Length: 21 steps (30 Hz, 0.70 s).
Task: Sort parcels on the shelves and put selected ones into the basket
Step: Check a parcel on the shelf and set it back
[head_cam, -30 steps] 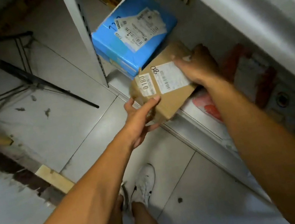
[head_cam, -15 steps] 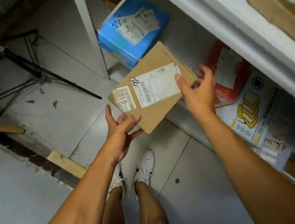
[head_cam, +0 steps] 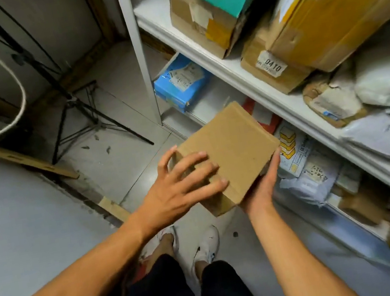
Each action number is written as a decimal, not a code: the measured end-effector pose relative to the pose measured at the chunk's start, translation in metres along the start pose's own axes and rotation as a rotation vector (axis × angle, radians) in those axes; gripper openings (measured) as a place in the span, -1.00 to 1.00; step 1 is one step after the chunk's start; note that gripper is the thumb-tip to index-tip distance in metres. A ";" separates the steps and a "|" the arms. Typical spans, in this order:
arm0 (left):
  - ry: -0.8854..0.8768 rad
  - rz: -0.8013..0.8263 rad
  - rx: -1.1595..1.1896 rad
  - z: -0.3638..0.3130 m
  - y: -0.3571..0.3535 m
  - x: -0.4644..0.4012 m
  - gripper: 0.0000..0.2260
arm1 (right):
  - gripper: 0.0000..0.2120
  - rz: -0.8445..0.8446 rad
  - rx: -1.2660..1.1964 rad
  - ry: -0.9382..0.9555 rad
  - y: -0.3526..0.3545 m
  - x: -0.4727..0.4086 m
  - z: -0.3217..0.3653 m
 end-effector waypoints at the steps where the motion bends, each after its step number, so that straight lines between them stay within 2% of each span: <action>1: -0.008 0.022 -0.003 -0.008 0.007 -0.007 -0.52 | -0.28 -0.014 0.019 0.009 0.007 0.005 0.004; 2: 0.058 0.031 0.027 -0.009 0.015 -0.016 -0.48 | -0.27 -0.027 0.013 0.009 0.013 0.010 0.008; 3: 0.195 0.036 0.105 -0.002 0.023 -0.024 -0.38 | -0.24 -0.043 0.017 0.004 0.021 0.013 0.013; 5: 0.581 0.054 0.407 0.026 0.035 -0.026 -0.15 | -0.27 -0.070 0.097 0.045 0.035 0.020 0.027; 6: 0.743 0.057 0.582 0.039 0.038 -0.023 -0.12 | -0.32 -0.085 0.176 0.080 0.040 0.023 0.037; 8: 0.992 -0.019 0.909 0.061 0.043 -0.012 -0.24 | -0.34 -0.071 0.363 0.143 0.043 0.030 0.057; 9: 1.133 -0.092 1.105 0.068 0.042 -0.001 -0.33 | -0.27 -0.021 0.449 0.157 0.039 0.035 0.064; 11: 1.462 -0.205 1.457 0.064 0.030 0.030 -0.47 | -0.11 0.177 0.559 0.128 0.025 0.045 0.065; 12: 1.590 -0.216 1.584 0.054 0.023 0.046 -0.48 | -0.09 0.299 0.582 0.097 0.017 0.050 0.061; 13: 1.680 -0.216 1.665 0.043 0.019 0.057 -0.46 | -0.14 0.391 0.600 0.073 0.009 0.059 0.059; 15: 1.805 -0.217 1.735 0.028 0.016 0.074 -0.52 | -0.42 0.538 0.643 0.076 -0.008 0.074 0.057; 17: 1.890 -0.196 1.783 0.018 0.012 0.084 -0.53 | -0.60 0.600 0.667 0.095 -0.021 0.084 0.058; 21: 1.910 -0.159 1.915 0.005 0.004 0.089 -0.43 | -0.65 0.648 0.704 0.182 -0.047 0.093 0.064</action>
Point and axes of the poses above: each hand's wrist, its own x-axis away from the middle knuckle, its own y-axis out of the back of the hand, z = x × y, the point moved 8 cm from there along -x, towards the middle knuckle, and after that the axes turned 10 degrees about x, right-handed, at the moved point
